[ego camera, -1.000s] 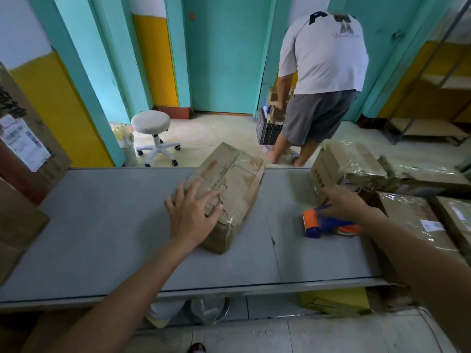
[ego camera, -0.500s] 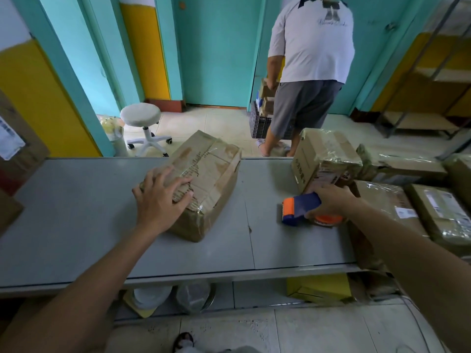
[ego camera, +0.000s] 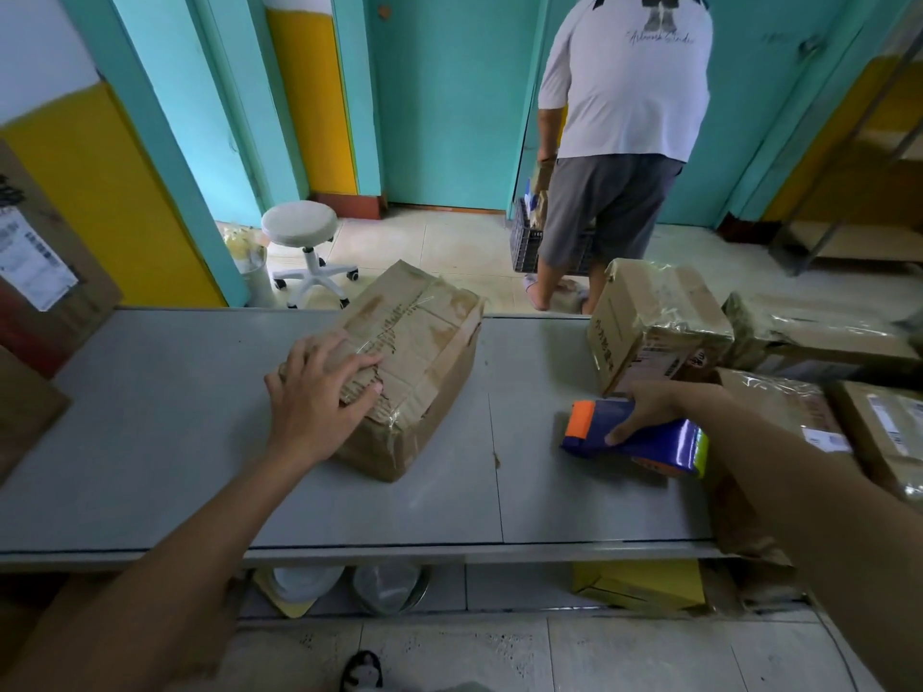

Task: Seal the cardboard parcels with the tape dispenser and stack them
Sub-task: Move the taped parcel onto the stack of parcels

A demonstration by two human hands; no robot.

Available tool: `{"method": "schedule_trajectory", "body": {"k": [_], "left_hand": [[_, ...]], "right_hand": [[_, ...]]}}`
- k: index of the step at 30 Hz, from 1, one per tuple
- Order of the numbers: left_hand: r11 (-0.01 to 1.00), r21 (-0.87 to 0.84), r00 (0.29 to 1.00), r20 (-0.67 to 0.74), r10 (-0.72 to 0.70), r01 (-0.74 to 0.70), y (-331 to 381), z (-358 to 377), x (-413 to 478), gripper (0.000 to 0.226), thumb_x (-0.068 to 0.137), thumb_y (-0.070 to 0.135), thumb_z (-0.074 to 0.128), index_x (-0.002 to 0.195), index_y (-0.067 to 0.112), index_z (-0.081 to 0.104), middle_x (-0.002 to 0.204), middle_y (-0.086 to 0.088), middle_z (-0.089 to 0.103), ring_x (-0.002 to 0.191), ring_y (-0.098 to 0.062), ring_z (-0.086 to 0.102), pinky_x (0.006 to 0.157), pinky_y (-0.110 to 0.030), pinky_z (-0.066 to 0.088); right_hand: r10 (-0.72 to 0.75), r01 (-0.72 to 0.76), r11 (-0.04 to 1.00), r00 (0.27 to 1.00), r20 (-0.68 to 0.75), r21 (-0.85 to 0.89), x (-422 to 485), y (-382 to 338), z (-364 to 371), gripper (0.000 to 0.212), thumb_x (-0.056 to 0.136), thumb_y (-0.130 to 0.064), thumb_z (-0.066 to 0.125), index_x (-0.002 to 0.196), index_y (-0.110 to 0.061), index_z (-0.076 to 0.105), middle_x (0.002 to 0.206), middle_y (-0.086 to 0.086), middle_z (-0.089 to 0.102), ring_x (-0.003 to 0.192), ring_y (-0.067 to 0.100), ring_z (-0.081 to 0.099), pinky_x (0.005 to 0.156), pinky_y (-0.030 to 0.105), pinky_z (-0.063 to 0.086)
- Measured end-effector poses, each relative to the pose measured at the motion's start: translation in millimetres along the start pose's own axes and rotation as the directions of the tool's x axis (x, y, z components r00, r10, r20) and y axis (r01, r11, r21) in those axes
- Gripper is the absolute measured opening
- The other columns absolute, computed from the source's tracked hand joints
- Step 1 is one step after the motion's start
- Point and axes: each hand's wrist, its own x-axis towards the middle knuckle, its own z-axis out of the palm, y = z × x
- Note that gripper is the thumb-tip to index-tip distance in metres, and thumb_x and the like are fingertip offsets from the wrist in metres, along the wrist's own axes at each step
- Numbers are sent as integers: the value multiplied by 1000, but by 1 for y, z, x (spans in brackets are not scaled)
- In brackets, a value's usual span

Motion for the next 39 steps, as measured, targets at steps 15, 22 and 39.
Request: {"method": "schedule_trajectory", "body": {"k": [15,22,39], "left_hand": [[991,-112,997,-22,67,-69,-45,-24,19,47,68,46,50,111,36,66,127,-5,54,117,-33,47,90,-54,34],[920,-376,959,201,201,-114,-62,-49,52,67,54,62,60,116,72,37,132,17,44,133,-17,35,110,-39,25],[-88,-915,919,392,36,394,-13,-75,71,113,42,46,88,137,33,27,113,-6,67,97,-37,66,80,-50,55]], "right_hand": [[-183,185,980,982,40,-73,-63,-70,-80,59,72,-55,72,116,-18,56,110,1,59,95,18,59,79,28,50],[-463,473,881,864,-199,5,-83,-152,-123,70,66,-43,80,124,-21,47,118,-3,54,108,18,54,95,38,48],[-523,805,496,577,-627,327,-73,-279,-126,75,47,-57,74,113,-34,46,106,-11,60,91,11,62,81,32,55]]}}
